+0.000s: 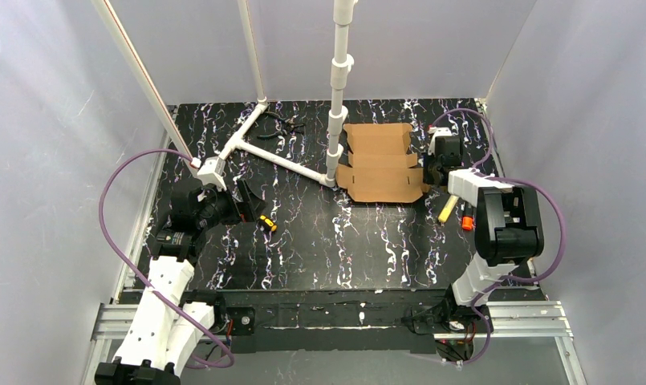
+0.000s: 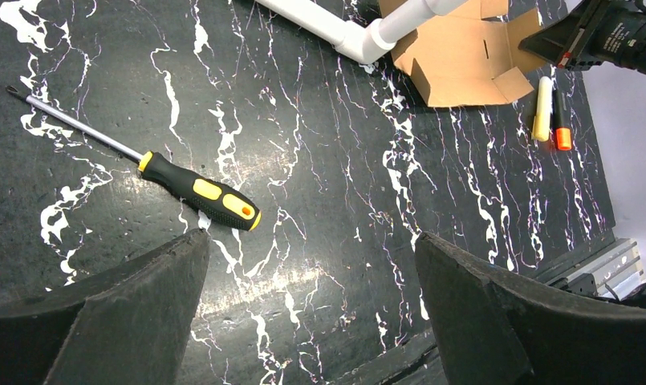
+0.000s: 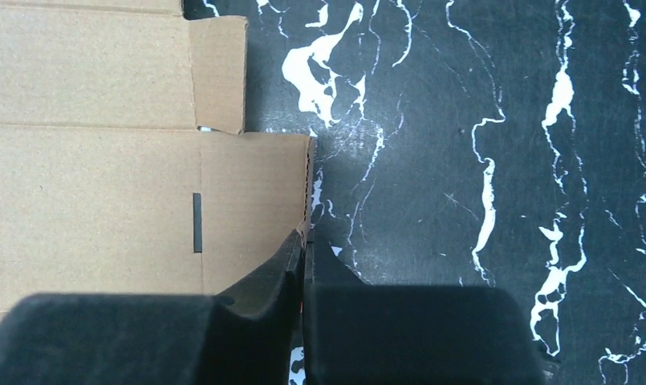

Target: Fold the paper box

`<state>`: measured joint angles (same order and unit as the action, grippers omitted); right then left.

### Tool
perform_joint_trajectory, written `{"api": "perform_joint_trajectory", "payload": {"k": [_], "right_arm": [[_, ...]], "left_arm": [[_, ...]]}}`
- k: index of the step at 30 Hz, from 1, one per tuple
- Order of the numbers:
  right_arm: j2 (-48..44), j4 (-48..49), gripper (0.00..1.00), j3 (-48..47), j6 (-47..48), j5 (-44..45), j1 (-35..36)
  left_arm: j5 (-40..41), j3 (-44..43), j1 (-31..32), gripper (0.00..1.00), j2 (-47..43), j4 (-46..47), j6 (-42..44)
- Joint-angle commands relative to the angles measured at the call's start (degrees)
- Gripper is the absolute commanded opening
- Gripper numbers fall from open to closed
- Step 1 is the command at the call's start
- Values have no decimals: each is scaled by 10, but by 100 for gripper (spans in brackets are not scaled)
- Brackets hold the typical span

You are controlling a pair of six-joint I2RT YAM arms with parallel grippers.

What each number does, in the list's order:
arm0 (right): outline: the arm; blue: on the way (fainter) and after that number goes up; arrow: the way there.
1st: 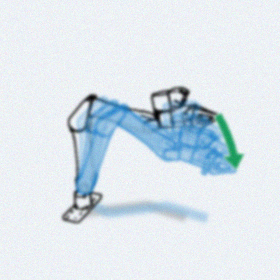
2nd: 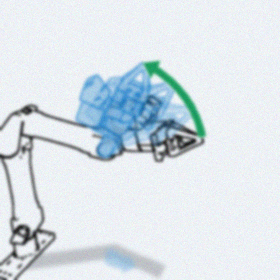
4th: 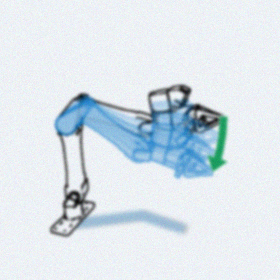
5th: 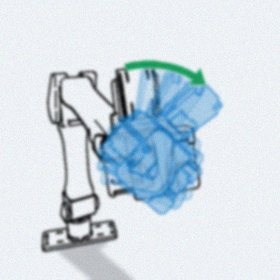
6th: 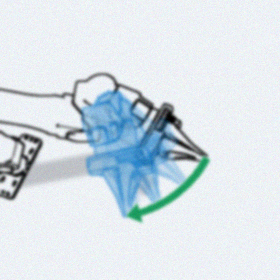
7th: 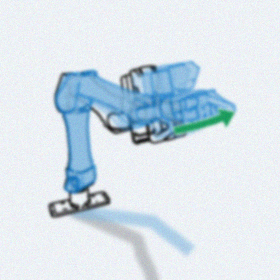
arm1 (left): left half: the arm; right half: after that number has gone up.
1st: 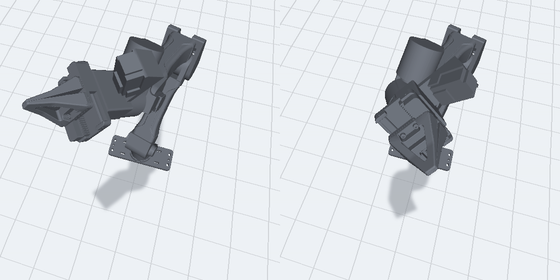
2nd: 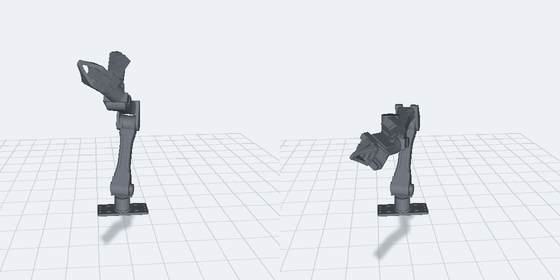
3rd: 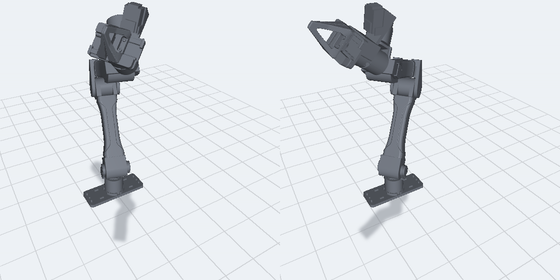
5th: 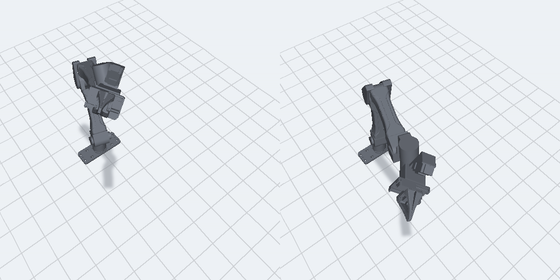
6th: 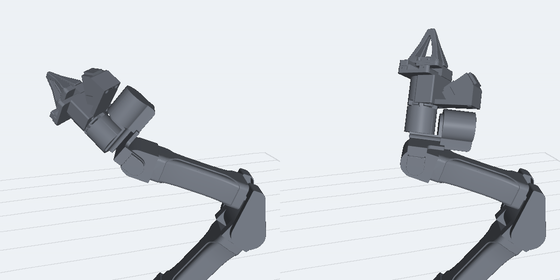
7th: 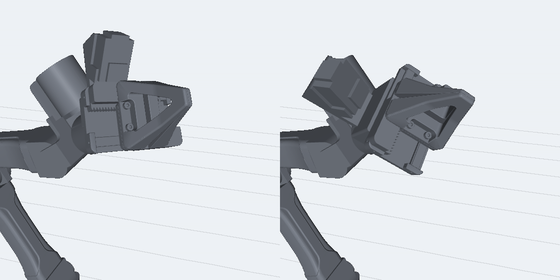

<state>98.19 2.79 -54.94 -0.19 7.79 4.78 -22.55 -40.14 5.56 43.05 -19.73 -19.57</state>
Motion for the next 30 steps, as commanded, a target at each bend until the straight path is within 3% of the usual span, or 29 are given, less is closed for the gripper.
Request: {"api": "perform_joint_trajectory", "payload": {"k": [1,6,13,22,30], "right_arm": [[-52,34,7,-5,0,1,-24],[-134,16,1,11,58,-81,-71],[-233,-85,1,12,192,-286,-131],[-314,-257,1,-27,310,-354,-150],[-378,-452,1,-64,418,-349,-151]], "left_arm": [[-8,-14,-4,99,-5,-5,2],[-12,-13,-4,99,-9,-2,3],[-36,-9,-4,99,-10,9,2],[-77,-1,-4,99,-10,35,-3],[-122,7,-4,99,-9,62,-14]]}}
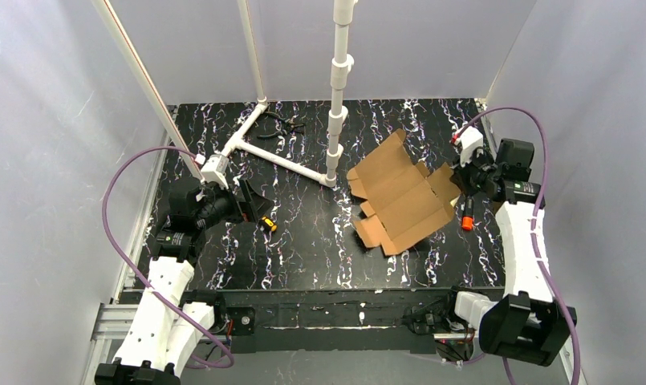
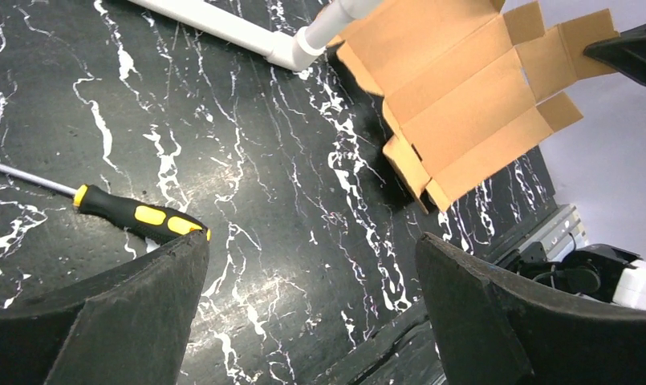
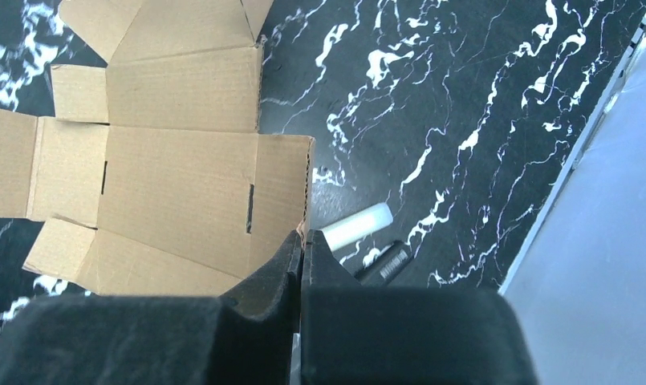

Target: Fold the paper box

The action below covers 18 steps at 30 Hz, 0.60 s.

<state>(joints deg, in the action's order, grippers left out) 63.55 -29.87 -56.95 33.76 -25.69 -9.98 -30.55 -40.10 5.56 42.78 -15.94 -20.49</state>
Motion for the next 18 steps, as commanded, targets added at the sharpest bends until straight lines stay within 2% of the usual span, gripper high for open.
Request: {"api": "perform_joint_trajectory", "payload": {"k": [1,10,12,18], "right_arm": [[-40,-146,1,-51,91,-11,-3],[-76,-278,1,-58,199,4,-2],[-88,-302,1,-49,233,-16,-2],[-110,-387,1,-37,394,-115,-2]], "left_arm": [[-51,10,-4,99,-7,31,-8],[-166,41,-4,99,19,145,-84],[-187,46,-4,99,35,184,-109],[-192,47,-2,99,48,190,-122]]}}
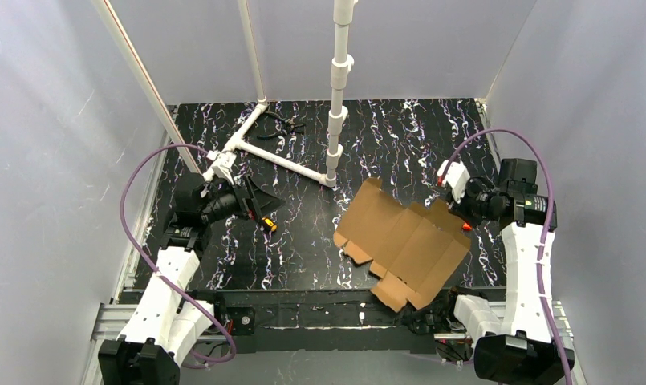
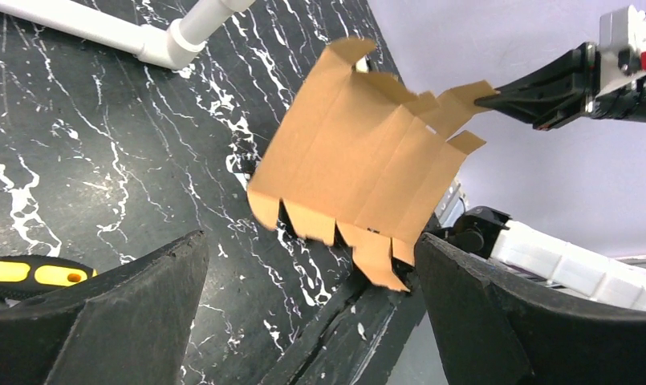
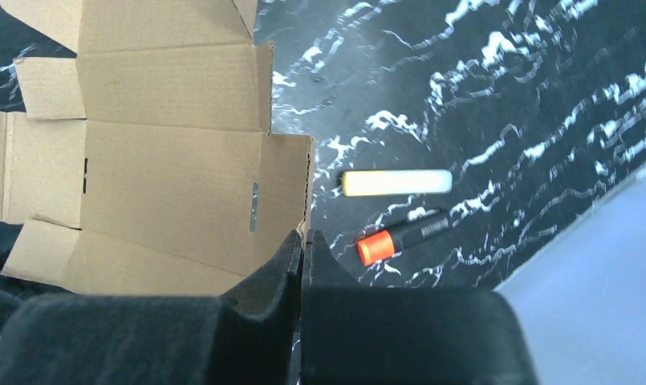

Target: Fold the paper box

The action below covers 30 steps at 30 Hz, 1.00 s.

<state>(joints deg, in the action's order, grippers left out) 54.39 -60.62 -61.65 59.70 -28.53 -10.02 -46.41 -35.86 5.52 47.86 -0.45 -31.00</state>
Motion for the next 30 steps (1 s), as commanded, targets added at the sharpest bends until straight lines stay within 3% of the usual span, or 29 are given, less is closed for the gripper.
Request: {"api": "perform_joint_trajectory", "payload": {"k": [1,12,21,30], "right_arm": [[-18,-85,1,12,161,-103,-2],[80,-54,1,-40,247,-325,15],[154,123,1,-33,134,-264,162],[244,135,1,-85,144,-272,197]], "left_arm": [[-33,5,2,99,0,37,-16],[-62,4,71,99,18,38,38],[3,-1,81,99,34,22,118],[45,-10,81,99,85,8,144]]}}
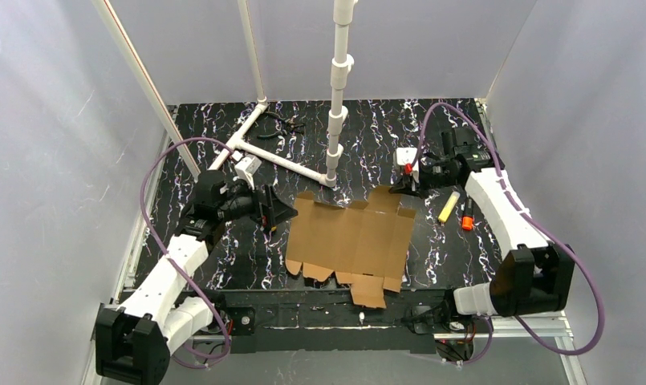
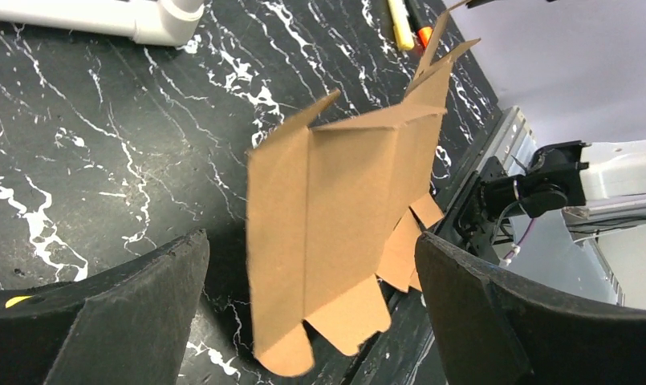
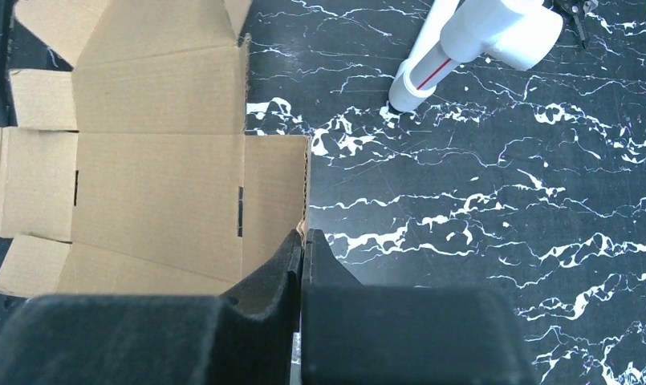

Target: Fold the paper box

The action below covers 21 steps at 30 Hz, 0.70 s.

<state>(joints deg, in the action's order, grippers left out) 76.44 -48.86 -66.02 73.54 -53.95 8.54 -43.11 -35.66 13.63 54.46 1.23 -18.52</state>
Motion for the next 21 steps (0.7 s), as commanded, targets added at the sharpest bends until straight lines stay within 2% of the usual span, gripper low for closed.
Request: {"api": "perform_joint_trajectory", "payload": {"k": [1,5,12,19,21], "right_arm": [[30,16,1,-44,9,-18,13],[40,25,1,-44,10,-20,14],[45,32,1,-49,2,-28,14],[53,35,1,-67,-21,-31,14],[57,49,1,-73,-45,-28,14]], "left_arm": [[0,-8,1,99,27,-4,12],[-28,-1,0,99,60,12,-11],[-25,-3,0,99,103,13,-10],[-93,-6,7,99,150,59,-44],[-102,-2,15,95,165,83,-59]]}}
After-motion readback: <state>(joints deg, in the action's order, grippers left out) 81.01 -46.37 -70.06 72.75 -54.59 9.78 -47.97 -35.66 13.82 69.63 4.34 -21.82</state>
